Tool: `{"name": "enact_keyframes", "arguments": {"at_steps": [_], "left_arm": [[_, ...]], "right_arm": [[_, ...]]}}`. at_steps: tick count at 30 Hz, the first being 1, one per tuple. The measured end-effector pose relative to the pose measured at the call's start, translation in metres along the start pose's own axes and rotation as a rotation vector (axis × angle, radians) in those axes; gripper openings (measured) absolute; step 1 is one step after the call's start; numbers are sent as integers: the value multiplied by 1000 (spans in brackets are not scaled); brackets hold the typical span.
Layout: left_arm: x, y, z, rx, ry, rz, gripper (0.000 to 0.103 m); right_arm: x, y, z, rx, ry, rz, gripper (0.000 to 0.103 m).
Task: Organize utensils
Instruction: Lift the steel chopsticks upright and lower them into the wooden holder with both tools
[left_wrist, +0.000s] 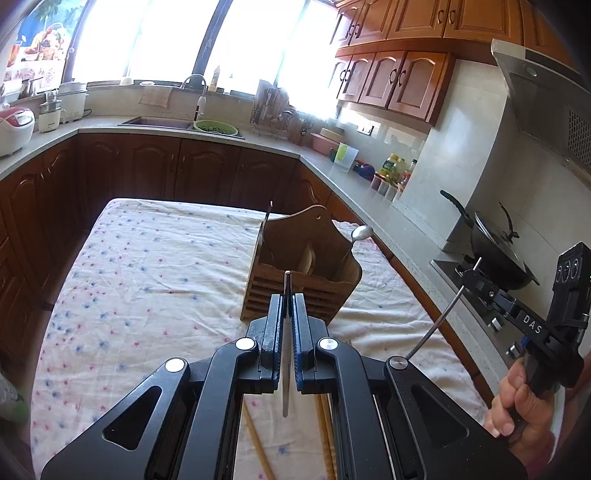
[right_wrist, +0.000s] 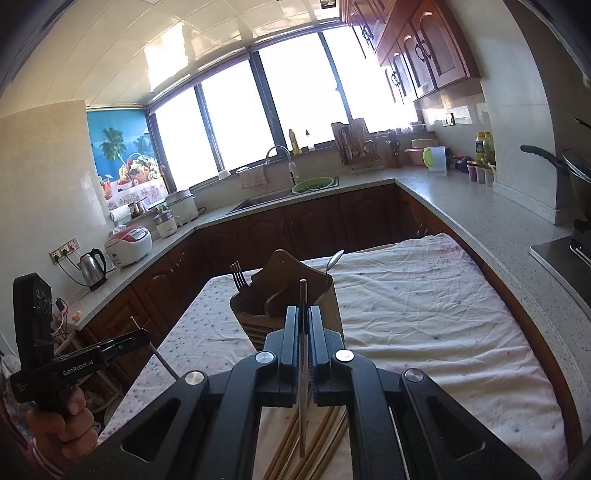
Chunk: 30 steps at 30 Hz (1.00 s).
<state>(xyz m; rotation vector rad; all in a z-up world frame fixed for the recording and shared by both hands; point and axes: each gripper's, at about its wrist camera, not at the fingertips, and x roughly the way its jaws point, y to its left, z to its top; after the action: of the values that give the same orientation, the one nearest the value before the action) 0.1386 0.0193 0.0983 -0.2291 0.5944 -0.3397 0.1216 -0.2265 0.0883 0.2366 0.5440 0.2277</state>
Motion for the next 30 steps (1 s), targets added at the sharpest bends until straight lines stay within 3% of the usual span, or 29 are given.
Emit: {"name": "enact_keyframes", "arguments": {"at_steps": [9, 21, 25, 30], "left_arm": [[-5, -2, 33, 8, -81, 2, 4], [4, -13, 118, 40, -302, 10, 4], [27, -12, 125, 37, -313, 37, 4], [64, 7, 112, -21, -273, 65, 4]], "right_arm": [[6, 1, 21, 4, -52, 10, 5], [32, 4, 83, 28, -213, 0, 4], [56, -3, 92, 26, -233, -45, 5], [88, -13, 81, 33, -204, -85, 5]]}}
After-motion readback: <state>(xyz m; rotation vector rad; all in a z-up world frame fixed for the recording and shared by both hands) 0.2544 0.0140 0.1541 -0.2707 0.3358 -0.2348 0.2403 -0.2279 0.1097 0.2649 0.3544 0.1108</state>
